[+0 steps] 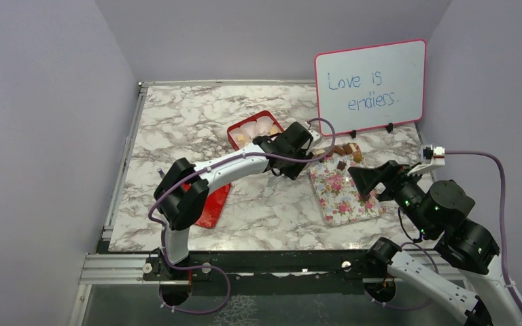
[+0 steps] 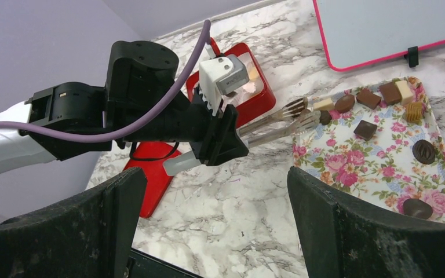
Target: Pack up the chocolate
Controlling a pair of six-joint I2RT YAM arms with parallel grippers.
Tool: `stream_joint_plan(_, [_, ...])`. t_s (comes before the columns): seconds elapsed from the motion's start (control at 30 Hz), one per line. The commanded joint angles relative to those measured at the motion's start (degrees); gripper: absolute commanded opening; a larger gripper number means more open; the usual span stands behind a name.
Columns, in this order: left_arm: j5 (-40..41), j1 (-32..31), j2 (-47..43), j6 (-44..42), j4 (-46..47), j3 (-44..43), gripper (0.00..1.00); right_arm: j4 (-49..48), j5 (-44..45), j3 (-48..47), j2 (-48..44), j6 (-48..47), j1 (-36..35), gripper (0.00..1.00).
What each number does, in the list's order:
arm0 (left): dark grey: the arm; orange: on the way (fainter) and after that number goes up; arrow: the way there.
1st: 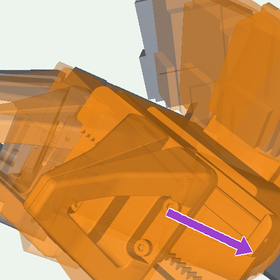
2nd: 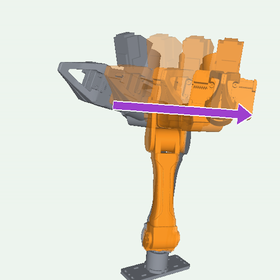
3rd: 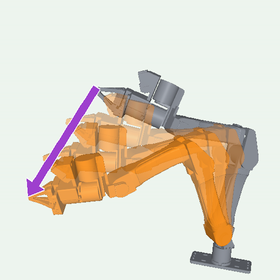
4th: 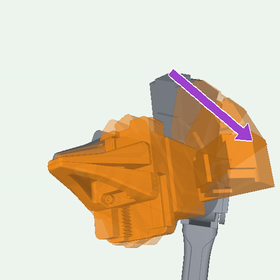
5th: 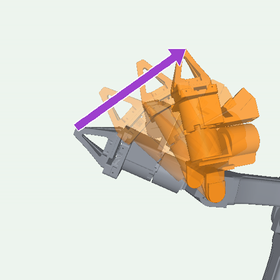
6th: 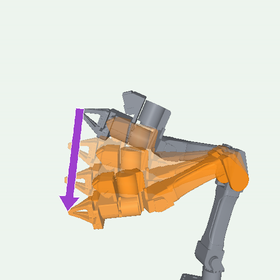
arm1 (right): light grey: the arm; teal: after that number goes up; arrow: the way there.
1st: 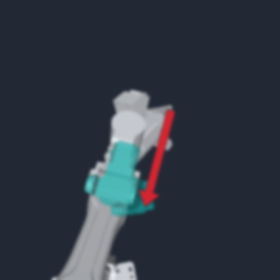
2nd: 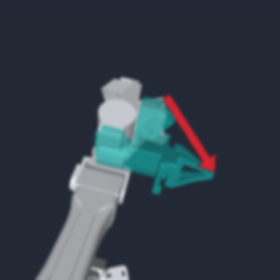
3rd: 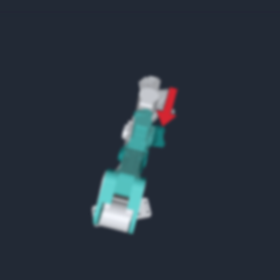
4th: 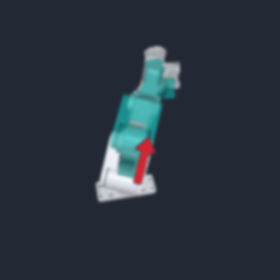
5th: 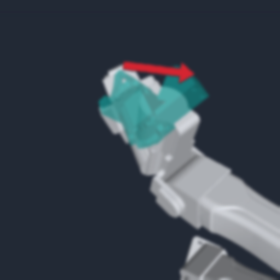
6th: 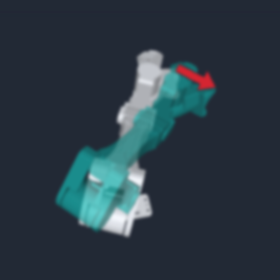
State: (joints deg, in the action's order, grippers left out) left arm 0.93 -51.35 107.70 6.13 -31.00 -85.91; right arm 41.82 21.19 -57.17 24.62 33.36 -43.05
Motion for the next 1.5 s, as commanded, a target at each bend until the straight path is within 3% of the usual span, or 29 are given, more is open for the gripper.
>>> stream_joint_plan(0.0, [-0.4, -1.1, -0.2, 0.0, 0.4, -1.6, 0.43, 0.6, 1.4, -0.9, -0.3, -0.3, 0.2, 0.97])
stream_joint_plan(0.27, [0.8, -1.4, -0.4, 0.2, 0.4, -0.9, 0.43, 0.4, 1.0, -0.7, -0.3, -0.1, 0.2, 0.97])
stream_joint_plan(0.53, [1.6, -1.5, -2.0, 0.4, 0.4, -0.8, 0.28, 0.4, 0.8, -0.7, -0.6, 0.1, 0.2, 0.97])
stream_joint_plan(1.47, [3.6, -0.3, -9.9, 4.0, -0.2, -1.6, 0.26, -0.8, -0.3, 1.2, -0.3, 0.6, 0.2, 0.97])
